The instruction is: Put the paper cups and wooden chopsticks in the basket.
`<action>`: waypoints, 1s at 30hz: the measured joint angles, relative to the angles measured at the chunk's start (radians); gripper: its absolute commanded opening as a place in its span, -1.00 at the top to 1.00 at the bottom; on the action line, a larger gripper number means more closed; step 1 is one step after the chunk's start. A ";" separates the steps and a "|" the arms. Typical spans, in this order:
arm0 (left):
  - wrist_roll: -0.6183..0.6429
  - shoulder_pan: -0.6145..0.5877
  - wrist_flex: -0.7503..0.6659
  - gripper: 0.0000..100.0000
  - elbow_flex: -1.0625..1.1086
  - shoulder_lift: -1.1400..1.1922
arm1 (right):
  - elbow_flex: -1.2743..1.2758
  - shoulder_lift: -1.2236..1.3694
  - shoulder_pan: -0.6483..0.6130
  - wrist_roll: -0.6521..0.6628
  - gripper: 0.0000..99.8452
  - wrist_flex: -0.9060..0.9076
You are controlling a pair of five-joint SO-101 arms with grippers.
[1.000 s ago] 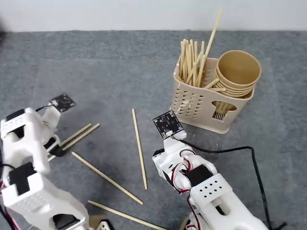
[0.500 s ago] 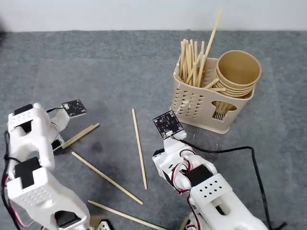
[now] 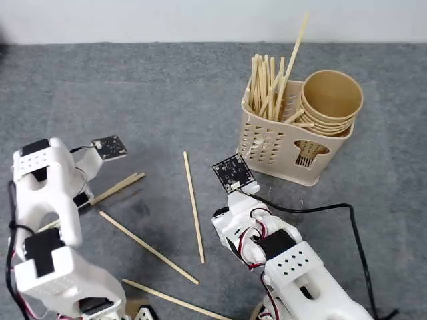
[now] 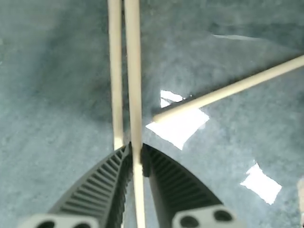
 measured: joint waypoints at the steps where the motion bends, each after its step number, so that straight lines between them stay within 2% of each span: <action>1: 0.000 0.000 0.003 0.98 0.000 -0.008 | 0.000 0.000 0.000 0.000 0.97 0.000; 14: 0.002 -0.002 -0.015 0.97 0.048 -0.012 | 0.000 0.000 0.000 0.000 0.97 0.000; 18: 0.002 -0.002 -0.138 0.96 0.117 -0.012 | 0.000 0.000 0.000 0.000 0.97 0.000; 24: 0.118 -0.002 -0.324 0.64 0.169 -0.012 | 0.000 0.000 0.000 0.000 0.97 0.000; 30: 0.176 -0.002 -0.362 0.71 0.167 -0.023 | 0.000 0.000 0.000 0.000 0.97 0.000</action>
